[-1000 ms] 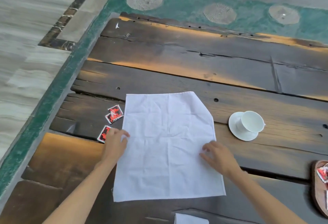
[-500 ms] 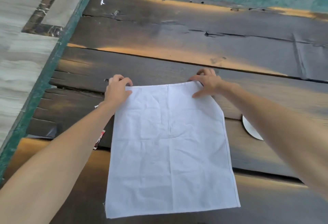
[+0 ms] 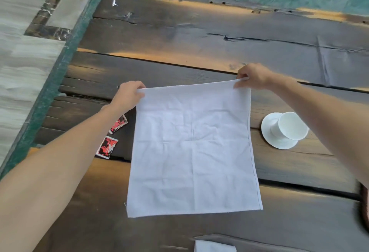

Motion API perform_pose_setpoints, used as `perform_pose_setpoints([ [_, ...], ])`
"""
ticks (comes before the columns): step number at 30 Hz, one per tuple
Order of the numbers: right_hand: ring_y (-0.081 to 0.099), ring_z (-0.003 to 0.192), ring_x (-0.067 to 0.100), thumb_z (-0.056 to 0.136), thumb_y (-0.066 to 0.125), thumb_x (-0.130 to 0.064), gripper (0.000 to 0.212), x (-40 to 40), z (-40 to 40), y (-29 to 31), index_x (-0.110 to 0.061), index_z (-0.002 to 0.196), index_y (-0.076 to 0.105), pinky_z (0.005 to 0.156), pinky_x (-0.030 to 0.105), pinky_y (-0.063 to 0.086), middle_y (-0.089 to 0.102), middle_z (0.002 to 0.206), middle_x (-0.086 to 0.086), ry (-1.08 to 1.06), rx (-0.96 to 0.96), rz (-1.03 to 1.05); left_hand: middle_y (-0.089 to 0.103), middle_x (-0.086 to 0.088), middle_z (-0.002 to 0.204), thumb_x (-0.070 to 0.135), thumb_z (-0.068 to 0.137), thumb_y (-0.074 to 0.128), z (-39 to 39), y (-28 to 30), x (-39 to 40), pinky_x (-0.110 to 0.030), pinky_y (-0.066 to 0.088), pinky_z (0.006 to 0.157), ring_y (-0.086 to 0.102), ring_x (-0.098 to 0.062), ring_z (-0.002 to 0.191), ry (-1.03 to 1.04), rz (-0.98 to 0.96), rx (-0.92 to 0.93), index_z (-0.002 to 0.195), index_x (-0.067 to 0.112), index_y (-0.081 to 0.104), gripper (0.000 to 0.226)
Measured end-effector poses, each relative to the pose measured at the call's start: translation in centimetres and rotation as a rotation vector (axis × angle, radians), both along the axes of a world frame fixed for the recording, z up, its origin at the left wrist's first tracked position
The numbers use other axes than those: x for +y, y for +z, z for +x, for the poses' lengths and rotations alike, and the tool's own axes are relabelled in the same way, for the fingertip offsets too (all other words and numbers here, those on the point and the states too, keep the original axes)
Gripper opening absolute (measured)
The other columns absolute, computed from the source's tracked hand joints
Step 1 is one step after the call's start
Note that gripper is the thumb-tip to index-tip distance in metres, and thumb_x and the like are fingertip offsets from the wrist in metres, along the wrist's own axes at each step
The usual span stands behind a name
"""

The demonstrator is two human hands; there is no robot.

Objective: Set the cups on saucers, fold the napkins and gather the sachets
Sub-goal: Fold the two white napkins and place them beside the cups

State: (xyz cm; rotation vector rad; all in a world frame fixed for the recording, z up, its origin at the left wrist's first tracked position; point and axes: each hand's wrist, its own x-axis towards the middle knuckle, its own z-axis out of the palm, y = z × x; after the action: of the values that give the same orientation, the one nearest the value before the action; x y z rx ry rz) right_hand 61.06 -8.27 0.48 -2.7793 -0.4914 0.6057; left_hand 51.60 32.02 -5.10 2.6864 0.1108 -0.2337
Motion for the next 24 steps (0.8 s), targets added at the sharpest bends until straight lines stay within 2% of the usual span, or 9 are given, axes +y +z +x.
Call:
perform_pose_setpoints([
  [4,0.064,0.094,0.033,0.084,0.068,-0.010,0.013,-2.0,-0.4,2.2,-0.004,0.095,0.071,0.079,0.035,0.045,0.071,0.097,0.016,0.010,-0.086,0.005,0.067,-0.008,0.092,0.014,0.084,0.065,0.4,2.8,-0.9,-0.028,0.037,0.078,0.056,-0.021,0.090,0.072,-0.075,-0.115,0.091,0.009,0.072,0.011],
  [6,0.065,0.090,0.033,0.083,0.069,-0.009,0.010,-3.1,-1.4,3.1,-0.006,0.092,0.072,0.079,0.036,0.047,0.072,0.094,0.015,0.017,-0.129,0.026,0.066,-0.003,0.087,0.015,0.082,0.068,-0.2,3.9,-1.1,-0.028,0.038,0.075,0.055,-0.017,0.084,0.075,-0.103,-0.143,0.084,0.013,0.071,0.004],
  [7,0.064,0.087,0.032,0.082,0.070,-0.009,0.009,-3.7,-2.1,3.5,-0.006,0.091,0.072,0.078,0.036,0.047,0.072,0.091,0.014,0.018,-0.142,0.037,0.066,-0.001,0.085,0.015,0.081,0.069,-0.8,4.4,-1.3,-0.028,0.039,0.074,0.056,-0.016,0.081,0.057,-0.114,-0.142,0.081,0.016,0.069,0.001],
  [12,0.062,0.078,0.026,0.079,0.073,-0.006,0.009,-5.9,-8.1,4.7,-0.012,0.086,0.073,0.069,0.031,0.044,0.067,0.080,0.001,0.045,-0.175,0.107,0.062,0.000,0.075,0.008,0.076,0.073,-6.0,6.0,-1.6,-0.027,0.042,0.070,0.057,-0.014,0.072,-0.024,-0.122,-0.147,0.074,0.021,0.065,0.016],
  [14,0.061,0.075,0.024,0.080,0.072,-0.005,0.010,-6.3,-11.0,4.8,-0.012,0.088,0.072,0.066,0.032,0.044,0.068,0.083,0.003,0.073,-0.166,0.117,0.059,0.002,0.073,0.002,0.073,0.073,-8.8,6.5,-1.7,-0.028,0.043,0.068,0.056,-0.014,0.070,-0.054,-0.130,-0.174,0.073,0.019,0.064,0.019],
  [18,0.054,0.072,0.015,0.077,0.071,0.002,0.017,-6.7,-16.9,4.3,-0.011,0.088,0.072,0.068,0.025,0.037,0.066,0.085,0.004,0.104,-0.138,0.133,0.053,0.003,0.071,-0.006,0.069,0.068,-14.2,6.5,-2.0,-0.038,0.045,0.065,0.052,-0.019,0.068,-0.066,-0.109,-0.155,0.072,0.018,0.061,0.025],
  [21,0.050,0.075,0.014,0.075,0.067,0.003,0.020,-6.9,-20.7,3.8,-0.014,0.085,0.068,0.067,0.023,0.033,0.061,0.083,0.000,0.112,-0.138,0.116,0.048,0.007,0.068,-0.010,0.064,0.064,-17.7,5.9,-2.3,-0.035,0.041,0.061,0.047,-0.017,0.067,-0.074,-0.082,-0.126,0.071,0.017,0.056,0.029],
  [24,0.047,0.070,0.016,0.069,0.064,0.006,0.023,-7.0,-23.6,3.0,-0.014,0.081,0.065,0.057,0.022,0.034,0.058,0.081,-0.001,0.153,-0.173,0.115,0.043,0.012,0.069,-0.010,0.062,0.060,-21.1,4.8,-2.6,-0.032,0.039,0.060,0.043,-0.012,0.069,-0.095,-0.047,-0.087,0.069,0.023,0.048,0.035],
])
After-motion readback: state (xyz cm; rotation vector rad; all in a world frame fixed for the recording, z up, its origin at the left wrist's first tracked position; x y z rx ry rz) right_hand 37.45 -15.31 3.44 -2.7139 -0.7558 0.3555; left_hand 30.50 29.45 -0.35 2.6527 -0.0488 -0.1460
